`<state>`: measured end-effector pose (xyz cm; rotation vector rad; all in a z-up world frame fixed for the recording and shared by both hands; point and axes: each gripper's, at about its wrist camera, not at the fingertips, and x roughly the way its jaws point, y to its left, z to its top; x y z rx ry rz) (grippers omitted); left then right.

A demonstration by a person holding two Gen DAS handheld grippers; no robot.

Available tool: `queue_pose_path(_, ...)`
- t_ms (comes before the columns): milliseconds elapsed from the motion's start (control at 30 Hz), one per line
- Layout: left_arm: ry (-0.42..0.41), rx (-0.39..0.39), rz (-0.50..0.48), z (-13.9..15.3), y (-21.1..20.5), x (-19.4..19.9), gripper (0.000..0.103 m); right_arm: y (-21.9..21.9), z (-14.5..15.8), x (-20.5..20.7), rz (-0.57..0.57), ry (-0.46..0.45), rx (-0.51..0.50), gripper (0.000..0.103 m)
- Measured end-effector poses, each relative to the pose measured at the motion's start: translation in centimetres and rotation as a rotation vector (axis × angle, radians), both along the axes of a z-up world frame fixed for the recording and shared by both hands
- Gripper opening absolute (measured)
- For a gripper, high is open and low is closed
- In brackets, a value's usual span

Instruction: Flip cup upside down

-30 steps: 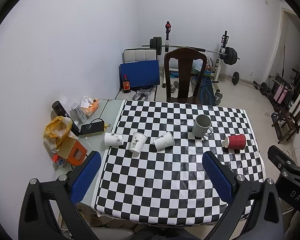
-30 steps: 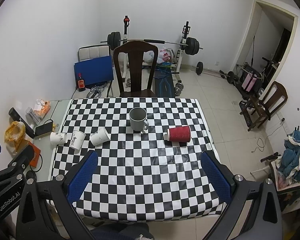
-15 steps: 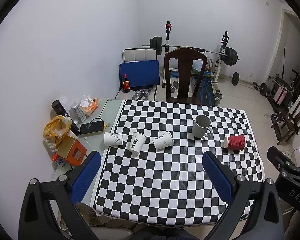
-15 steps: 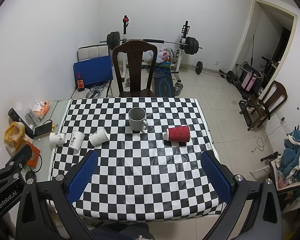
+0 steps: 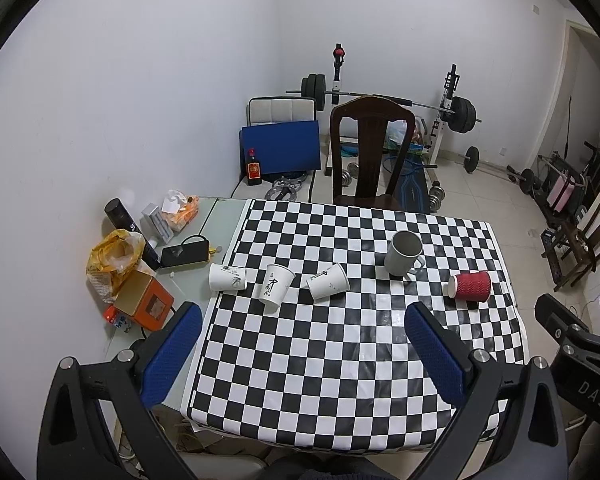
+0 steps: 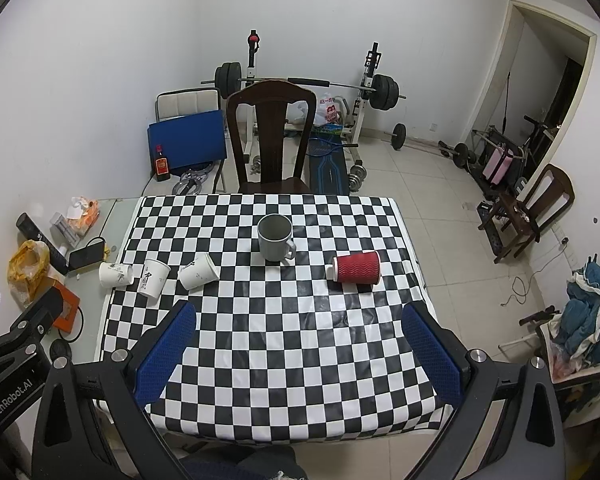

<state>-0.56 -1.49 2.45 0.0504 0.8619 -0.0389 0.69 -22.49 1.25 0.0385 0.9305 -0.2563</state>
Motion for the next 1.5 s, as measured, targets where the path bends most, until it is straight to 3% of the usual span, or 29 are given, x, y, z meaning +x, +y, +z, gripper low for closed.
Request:
queue_pose_path(1200, 0.002, 0.009, 0.015, -0.3, 0.5, 0.6, 0.103, 0.0, -0.2, 0.1, -0.008, 0.009, 0.011, 0.103)
queue_pose_path(1333, 0.018, 0.039, 0.057, -2.8, 1.5, 3.5, 0.103, 0.2, -1.2, 1.8, -0.018, 0.047, 0.024, 0.103)
queue_pose_path(1500, 0.081, 0.122, 0.116, -8.5, 3.5, 7.1, 0.103, 0.9, -6.4, 5.7, -0.008, 0.165, 0.025, 0.103)
